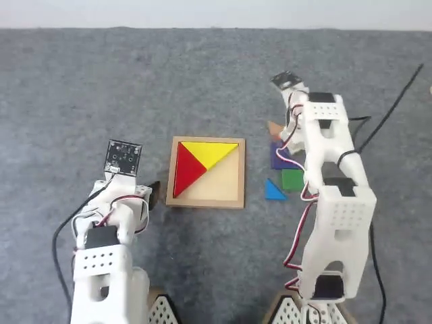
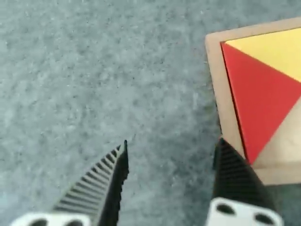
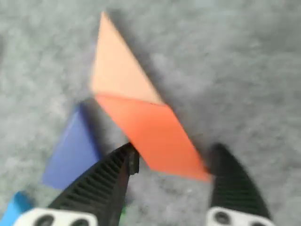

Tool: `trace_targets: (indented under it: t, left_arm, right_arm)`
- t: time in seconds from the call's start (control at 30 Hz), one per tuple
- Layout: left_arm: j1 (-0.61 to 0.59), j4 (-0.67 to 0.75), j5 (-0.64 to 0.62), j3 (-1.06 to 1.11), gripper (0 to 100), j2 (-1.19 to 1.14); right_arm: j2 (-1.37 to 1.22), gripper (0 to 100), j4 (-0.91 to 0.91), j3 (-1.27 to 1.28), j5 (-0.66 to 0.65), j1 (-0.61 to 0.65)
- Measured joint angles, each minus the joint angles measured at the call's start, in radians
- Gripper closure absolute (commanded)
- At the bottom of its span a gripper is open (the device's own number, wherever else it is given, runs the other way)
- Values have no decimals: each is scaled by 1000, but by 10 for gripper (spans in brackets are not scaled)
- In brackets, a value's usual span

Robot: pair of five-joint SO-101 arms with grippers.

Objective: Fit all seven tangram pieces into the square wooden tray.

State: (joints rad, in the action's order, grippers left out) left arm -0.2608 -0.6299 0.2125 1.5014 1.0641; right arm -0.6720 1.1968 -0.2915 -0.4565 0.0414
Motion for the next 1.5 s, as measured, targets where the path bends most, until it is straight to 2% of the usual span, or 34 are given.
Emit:
trace_targets:
  t: [0.07,0.2,0.37,0.5,0.63,0.73,0.93,1.17,1.3,1.37,1.5]
  left_arm:
    - [0,0,0,0,718,0]
    - [0,0,0,0,718,0]
    - [0,0,0,0,718,0]
    - [0,0,0,0,718,0]
    - [0,0,0,0,718,0]
    - [0,0,0,0,718,0]
    - [0,0,0,0,718,0]
    - [0,2,0,0,718,0]
    - [0,2,0,0,719,0]
    - [0,2,0,8,719,0]
    - [0,2,0,15,719,0]
  right_arm:
    - [-3,893,-2,-17,8,-17]
    - [-5,960,-2,-17,12,-17]
    - [-5,991,95,-23,35,-23]
    - [-5,991,219,-20,170,-91]
    - [3,991,318,-18,210,-164]
    - [28,991,325,-15,264,-252]
    - [184,990,261,83,287,-470]
    - [488,989,-15,506,287,-473]
    - [566,987,-95,663,278,-476]
    - [568,945,-104,675,235,-491]
    - [568,778,-112,675,201,-531]
